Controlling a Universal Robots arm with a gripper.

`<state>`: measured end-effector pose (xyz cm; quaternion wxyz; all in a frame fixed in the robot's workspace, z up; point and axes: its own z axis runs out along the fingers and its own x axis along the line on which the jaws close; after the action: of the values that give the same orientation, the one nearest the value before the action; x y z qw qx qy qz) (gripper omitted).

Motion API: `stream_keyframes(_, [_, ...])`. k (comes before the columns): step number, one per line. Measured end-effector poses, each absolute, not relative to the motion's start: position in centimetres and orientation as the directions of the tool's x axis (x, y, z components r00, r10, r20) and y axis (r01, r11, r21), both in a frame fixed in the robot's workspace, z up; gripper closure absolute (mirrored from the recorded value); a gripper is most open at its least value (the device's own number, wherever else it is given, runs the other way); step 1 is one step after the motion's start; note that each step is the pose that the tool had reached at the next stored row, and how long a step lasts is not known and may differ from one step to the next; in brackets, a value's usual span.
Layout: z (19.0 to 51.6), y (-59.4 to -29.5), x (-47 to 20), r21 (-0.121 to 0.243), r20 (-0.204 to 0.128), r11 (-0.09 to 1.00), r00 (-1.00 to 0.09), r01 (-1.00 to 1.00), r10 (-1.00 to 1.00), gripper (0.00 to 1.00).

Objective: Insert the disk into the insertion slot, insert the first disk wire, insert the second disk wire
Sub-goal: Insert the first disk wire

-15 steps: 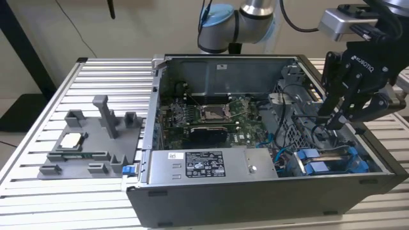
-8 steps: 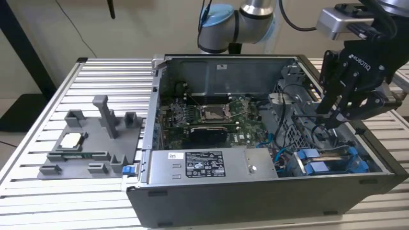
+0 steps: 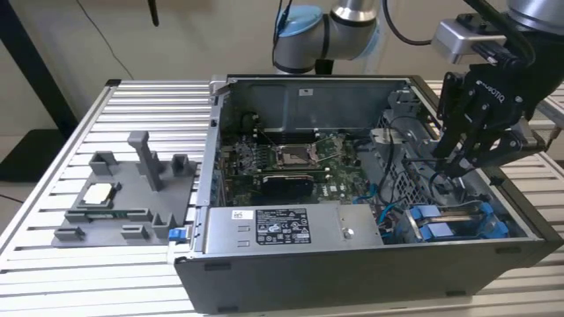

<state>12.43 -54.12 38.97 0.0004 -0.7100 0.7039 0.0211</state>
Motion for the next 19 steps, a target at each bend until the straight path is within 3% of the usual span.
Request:
stream_keyframes(5, [38.76, -54.11, 12.41, 0.026, -0.082, -0.015, 0.013, -1.0, -0.997, 0.62])
stream_keyframes(6, [38.74, -54.11, 12.41, 0.025, -0.082, -0.016, 0.014, -1.0, -0.997, 0.62])
stream_keyframes(7, [38.74, -54.11, 12.41, 0.024, -0.082, -0.018, 0.016, -1.0, -0.997, 0.69])
stream_keyframes(16, [38.48, -54.12, 12.41, 0.009, -0.083, -0.021, 0.02, -1.0, -0.996, 0.71])
stream_keyframes(17, [38.47, -54.12, 12.41, 0.007, -0.083, -0.021, 0.021, -1.0, -0.996, 0.78])
stream_keyframes(19, [38.46, -54.12, 12.41, 0.007, -0.083, -0.022, 0.021, -1.0, -0.996, 0.81])
